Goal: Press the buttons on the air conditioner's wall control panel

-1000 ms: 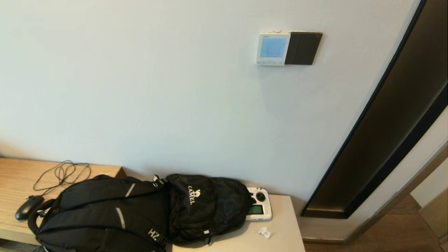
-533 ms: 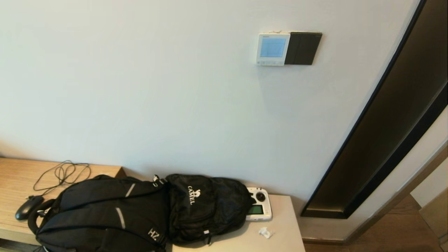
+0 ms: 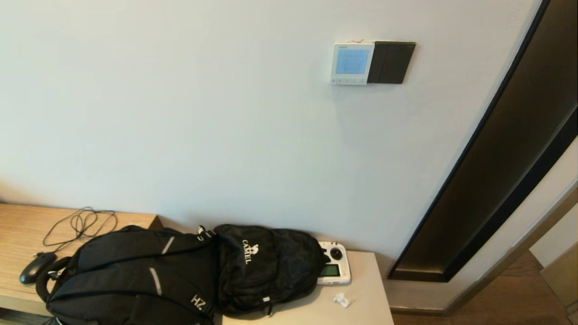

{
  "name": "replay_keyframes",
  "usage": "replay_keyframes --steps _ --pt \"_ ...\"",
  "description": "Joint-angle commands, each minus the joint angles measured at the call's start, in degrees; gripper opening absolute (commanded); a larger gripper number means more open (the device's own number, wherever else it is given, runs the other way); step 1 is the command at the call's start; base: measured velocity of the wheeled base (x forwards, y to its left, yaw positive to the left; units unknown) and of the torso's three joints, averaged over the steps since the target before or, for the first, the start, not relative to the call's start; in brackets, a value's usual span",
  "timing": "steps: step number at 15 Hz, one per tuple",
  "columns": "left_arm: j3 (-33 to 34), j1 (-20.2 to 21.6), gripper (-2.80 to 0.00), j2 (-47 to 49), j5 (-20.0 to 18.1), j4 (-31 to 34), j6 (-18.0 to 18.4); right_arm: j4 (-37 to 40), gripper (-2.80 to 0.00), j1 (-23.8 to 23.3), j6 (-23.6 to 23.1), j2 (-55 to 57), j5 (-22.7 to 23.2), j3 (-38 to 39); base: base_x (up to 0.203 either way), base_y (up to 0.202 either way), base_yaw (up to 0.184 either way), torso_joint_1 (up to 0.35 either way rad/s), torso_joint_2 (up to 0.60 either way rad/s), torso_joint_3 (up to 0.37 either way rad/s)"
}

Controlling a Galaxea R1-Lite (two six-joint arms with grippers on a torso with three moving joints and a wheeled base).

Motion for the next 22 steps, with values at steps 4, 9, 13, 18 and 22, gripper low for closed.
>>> replay_keyframes --steps 4,9,13,18,22 --pt "0.0 0.02 -2.8 -0.03 -0.07 -0.02 -0.01 -0.38 -2.8 -0.01 2.31 -0.24 -0.59 0.08 0.0 0.0 0.0 0.0 0.0 0.0" --pt "0.0 0.02 -2.8 -0.11 0.02 -0.02 -0.01 -0.47 -2.8 0.06 4.38 -0.24 -0.76 0.16 0.0 0.0 0.0 0.0 0.0 0.0" --pt "0.0 0.02 -2.8 -0.02 0.01 -0.02 -0.01 -0.47 -2.8 0.04 5.48 -0.24 -0.85 0.07 0.0 0.0 0.0 0.0 0.0 0.0" --pt "0.0 -0.03 -2.8 -0.06 0.02 -0.02 -0.01 -0.47 -2.8 -0.02 6.02 -0.24 -1.03 0.07 0.0 0.0 0.0 0.0 0.0 0.0" --pt "0.0 0.02 -2.8 -0.11 0.01 -0.02 -0.01 -0.47 -2.8 -0.02 6.18 -0.24 -1.03 0.07 0.0 0.0 0.0 0.0 0.0 0.0"
